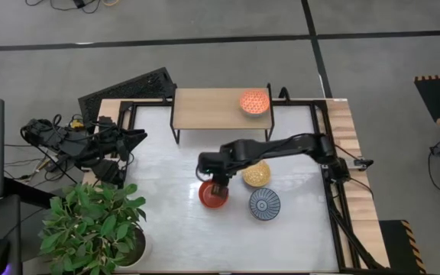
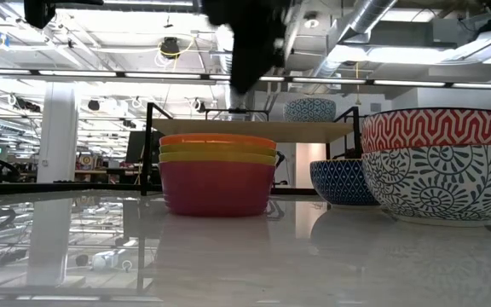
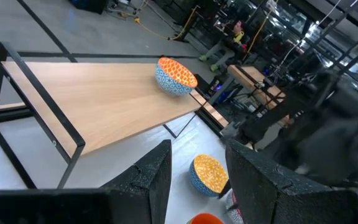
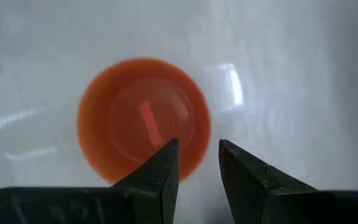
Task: Place and stack bowls onto a shelf
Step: Put the orange bowl on the shelf
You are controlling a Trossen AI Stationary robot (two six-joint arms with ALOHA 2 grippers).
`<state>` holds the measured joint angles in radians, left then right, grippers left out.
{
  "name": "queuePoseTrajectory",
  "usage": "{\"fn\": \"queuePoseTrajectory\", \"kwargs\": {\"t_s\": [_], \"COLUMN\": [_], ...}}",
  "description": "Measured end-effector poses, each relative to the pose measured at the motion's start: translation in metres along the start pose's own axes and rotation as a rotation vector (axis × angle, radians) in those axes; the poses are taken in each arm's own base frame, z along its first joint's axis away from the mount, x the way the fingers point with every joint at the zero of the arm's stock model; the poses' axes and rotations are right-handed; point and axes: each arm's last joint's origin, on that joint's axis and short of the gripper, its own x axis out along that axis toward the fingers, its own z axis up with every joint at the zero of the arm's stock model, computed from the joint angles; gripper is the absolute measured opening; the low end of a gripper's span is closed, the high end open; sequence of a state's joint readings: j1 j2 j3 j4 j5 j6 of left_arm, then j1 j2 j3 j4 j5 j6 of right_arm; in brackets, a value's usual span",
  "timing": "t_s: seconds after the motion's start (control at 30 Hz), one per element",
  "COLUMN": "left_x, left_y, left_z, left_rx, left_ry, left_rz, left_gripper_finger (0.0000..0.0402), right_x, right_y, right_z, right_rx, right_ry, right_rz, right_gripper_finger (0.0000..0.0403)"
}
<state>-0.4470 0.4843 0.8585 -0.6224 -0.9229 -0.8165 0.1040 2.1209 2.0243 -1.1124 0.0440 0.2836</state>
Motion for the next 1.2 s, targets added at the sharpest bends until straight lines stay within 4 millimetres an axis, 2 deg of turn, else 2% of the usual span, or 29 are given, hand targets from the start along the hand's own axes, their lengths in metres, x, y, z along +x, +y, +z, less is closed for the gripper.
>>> {"fn": "queuePoseTrajectory", "kwargs": {"t_s": [0.2,0.33,0.6,0.83,1.2], "left_x": [0.0,0.0,0.0,0.0,0.0], "left_y": [0.0,0.0,0.0,0.0,0.0], "left_z": [0.0,0.0,0.0,0.0,0.0], "left_rx": [0.001,0.001,0.001,0.012,0.012], "left_ry": [0.001,0.001,0.001,0.001,0.001], "left_rz": [0.0,0.0,0.0,0.001,0.0], "left_gripper_finger": [0.0135,0.0135,0.0135,0.0135,0.0135], "right_x": [0.041,0.058,0.059,0.059,0.057], "right_y": [0.003,0.0,-0.009,-0.024,-0.022], "right_z": [0.002,0.003,0.006,0.01,0.008], "right_rx": [-0.048,-0.051,-0.05,-0.026,-0.027], "right_ry": [0.057,0.081,0.066,0.067,0.085], "right_rz": [0.003,-0.004,-0.002,-0.014,0.022], "right_gripper_finger": [0.014,0.0132,0.0115,0.0084,0.0082]}}
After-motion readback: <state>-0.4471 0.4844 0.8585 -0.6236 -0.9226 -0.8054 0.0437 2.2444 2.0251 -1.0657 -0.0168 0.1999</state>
